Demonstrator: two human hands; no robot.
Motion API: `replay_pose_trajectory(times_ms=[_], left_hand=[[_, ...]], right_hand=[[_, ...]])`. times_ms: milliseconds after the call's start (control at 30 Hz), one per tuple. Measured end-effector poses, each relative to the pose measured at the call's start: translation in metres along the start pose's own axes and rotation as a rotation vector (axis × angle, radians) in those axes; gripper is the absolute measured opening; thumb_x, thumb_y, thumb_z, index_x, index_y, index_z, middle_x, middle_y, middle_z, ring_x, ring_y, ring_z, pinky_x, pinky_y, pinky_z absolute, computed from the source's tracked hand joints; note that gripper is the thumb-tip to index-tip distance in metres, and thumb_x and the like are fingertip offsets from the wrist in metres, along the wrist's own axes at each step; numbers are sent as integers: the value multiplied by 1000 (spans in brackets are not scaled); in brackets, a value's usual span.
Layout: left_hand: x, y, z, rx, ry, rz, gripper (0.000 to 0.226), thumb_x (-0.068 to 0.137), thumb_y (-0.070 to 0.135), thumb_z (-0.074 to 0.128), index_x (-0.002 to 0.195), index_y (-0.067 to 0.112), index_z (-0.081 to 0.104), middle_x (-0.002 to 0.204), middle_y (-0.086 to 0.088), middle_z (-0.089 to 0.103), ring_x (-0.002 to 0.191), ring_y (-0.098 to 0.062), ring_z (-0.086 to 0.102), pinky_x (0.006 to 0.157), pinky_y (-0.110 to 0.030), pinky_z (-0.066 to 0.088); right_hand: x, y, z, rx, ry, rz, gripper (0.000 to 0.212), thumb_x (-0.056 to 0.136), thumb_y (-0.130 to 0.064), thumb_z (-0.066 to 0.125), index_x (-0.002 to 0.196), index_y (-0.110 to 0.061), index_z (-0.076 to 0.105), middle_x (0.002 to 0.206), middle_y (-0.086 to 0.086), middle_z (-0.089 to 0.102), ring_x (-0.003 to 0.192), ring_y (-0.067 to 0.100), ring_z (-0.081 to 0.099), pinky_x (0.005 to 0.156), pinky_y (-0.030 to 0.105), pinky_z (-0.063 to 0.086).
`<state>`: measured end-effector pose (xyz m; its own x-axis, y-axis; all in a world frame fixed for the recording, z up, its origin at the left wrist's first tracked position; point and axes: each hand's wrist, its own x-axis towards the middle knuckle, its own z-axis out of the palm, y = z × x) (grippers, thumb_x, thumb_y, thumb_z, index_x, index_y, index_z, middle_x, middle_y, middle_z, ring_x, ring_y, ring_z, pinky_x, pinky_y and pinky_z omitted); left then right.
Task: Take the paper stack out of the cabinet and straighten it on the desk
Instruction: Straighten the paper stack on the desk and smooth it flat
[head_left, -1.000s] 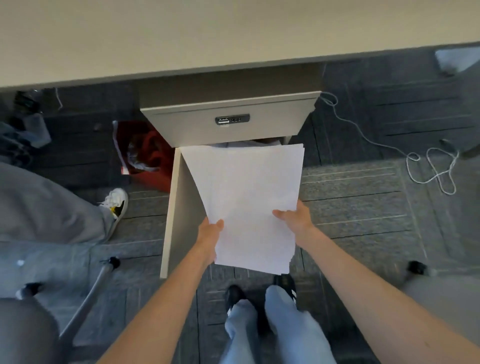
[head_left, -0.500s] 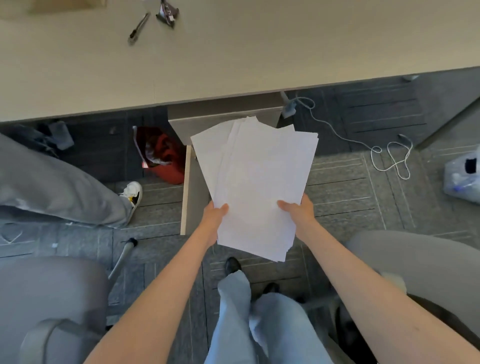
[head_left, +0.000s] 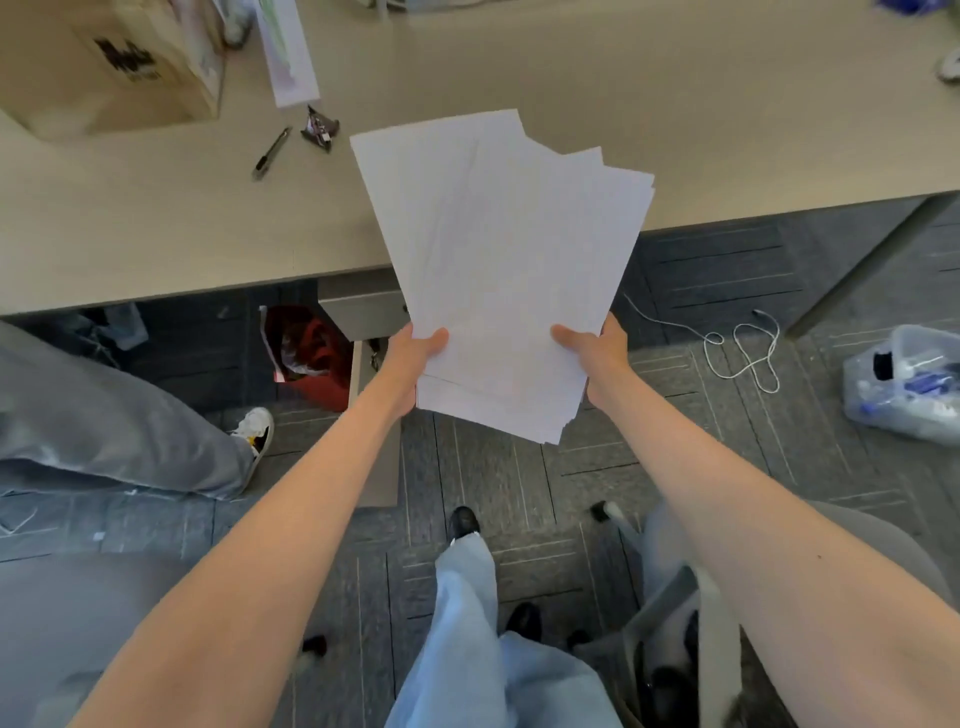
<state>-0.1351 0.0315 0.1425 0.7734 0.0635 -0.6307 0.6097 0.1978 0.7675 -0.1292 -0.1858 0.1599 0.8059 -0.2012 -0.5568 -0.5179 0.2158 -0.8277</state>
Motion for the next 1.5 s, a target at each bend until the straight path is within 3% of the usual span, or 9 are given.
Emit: replay_pose_trajectory(times_ms=[133, 367, 567, 800, 900, 1033, 1200, 1367, 1500], left_hand=[[33, 45, 15, 31, -47, 17, 46, 96, 15, 55, 140, 10, 45, 133, -11, 60, 106, -28, 64, 74, -34, 56], [109, 133, 33, 82, -46, 23, 39, 88, -1, 61, 123, 10, 51, 108, -5, 67, 104, -31, 63, 81, -41, 54], [177, 179, 62, 129, -30, 14, 51, 81, -9, 63, 127, 10, 54, 126, -12, 65, 110, -33, 64, 95, -52, 51], [251, 202, 106, 47, 34, -45, 52, 82, -6, 64, 127, 16, 52, 130, -9, 63, 118, -33, 60, 102, -56, 45], [271, 203, 118, 60, 59, -51, 53, 80, -5, 67, 128, 13, 55, 129, -8, 64, 119, -32, 60, 103, -55, 45], [296, 199, 128, 59, 168, -114, 43, 75, 0, 73, 115, 11, 62, 116, -7, 70, 109, -33, 65, 96, -55, 50], [309, 215, 129, 254, 297, 119, 18, 86, 23, 61, 97, 9, 65, 92, -3, 68, 83, -20, 64, 79, -37, 52], [315, 224, 128, 569, 475, 307, 31, 89, 30, 54, 70, 9, 42, 62, 0, 39, 56, -17, 34, 55, -30, 30], [318, 232, 131, 308, 370, 312, 32, 92, 19, 52, 67, 15, 33, 61, 2, 27, 56, -14, 25, 54, -26, 22]], right_hand=[[40, -36, 11, -9, -8, -42, 51, 85, 3, 64, 132, -9, 49, 117, 5, 60, 106, 26, 58, 90, 41, 50], [127, -108, 38, -65, -1, -60, 47, 83, -2, 68, 127, -9, 52, 123, 7, 62, 107, 29, 62, 90, 43, 52], [193, -150, 42, -55, 10, -67, 48, 80, 0, 70, 124, -11, 53, 118, 7, 64, 101, 28, 64, 79, 40, 55], [291, -190, 37, -144, 15, -19, 39, 76, 2, 72, 111, -6, 58, 109, 7, 67, 95, 29, 65, 85, 45, 54], [323, -199, 34, -193, 59, -3, 36, 73, 4, 73, 100, -3, 50, 91, 5, 61, 83, 27, 61, 79, 44, 55], [367, -210, 32, -304, 138, -12, 34, 75, 2, 72, 92, -8, 43, 75, -2, 47, 65, 17, 51, 57, 29, 46], [399, -218, 33, -407, 202, -13, 5, 86, -14, 57, 83, -12, 54, 70, -6, 51, 77, 20, 49, 68, 27, 40], [400, -221, 32, -534, 206, -49, 19, 81, -2, 49, 97, -10, 56, 91, 6, 62, 82, 25, 56, 71, 29, 44], [397, -218, 36, -592, 173, -115, 23, 80, 2, 48, 94, -15, 54, 90, 5, 59, 77, 23, 54, 56, 27, 39]])
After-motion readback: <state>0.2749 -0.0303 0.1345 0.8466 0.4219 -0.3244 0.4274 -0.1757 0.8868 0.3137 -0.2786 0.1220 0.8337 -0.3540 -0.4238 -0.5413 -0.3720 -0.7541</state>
